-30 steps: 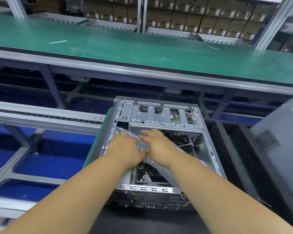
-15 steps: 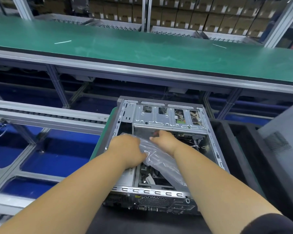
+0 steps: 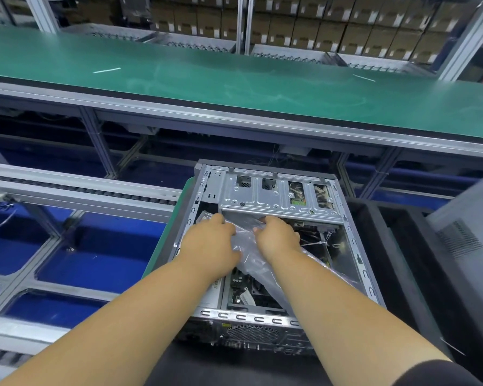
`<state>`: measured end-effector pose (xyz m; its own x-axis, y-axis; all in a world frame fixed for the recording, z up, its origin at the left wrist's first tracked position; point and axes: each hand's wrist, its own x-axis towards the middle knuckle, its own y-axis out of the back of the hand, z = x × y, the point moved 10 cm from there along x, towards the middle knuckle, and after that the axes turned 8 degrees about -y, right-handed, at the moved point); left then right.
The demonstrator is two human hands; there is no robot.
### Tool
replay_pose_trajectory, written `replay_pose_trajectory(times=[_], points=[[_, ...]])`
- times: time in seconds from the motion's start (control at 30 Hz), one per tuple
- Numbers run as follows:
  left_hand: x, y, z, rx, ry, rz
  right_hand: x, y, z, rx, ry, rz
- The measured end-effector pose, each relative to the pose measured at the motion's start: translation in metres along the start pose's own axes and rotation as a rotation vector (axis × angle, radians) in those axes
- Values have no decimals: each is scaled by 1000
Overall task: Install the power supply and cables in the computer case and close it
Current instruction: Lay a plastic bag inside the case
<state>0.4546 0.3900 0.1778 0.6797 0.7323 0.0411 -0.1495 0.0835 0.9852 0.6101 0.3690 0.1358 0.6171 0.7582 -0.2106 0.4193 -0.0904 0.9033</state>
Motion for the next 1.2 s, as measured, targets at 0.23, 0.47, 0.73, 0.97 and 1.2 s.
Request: replay_pose_trajectory(times=[0.23, 0.47, 0.73, 0.97, 1.2], points=[[1, -6, -3, -42, 33, -43, -9, 4, -12, -190, 110, -53], [7, 5, 20, -30, -105, 11, -37, -11, -5, -372, 246, -252], [11, 10, 42, 34, -127, -122, -52, 7, 1, -235, 220, -342], [4, 38, 108, -288, -188, 141, -83, 126, 84, 419, 127, -52], [2, 42, 190, -507, -200, 230, -111, 204, 201, 654, 41, 131]])
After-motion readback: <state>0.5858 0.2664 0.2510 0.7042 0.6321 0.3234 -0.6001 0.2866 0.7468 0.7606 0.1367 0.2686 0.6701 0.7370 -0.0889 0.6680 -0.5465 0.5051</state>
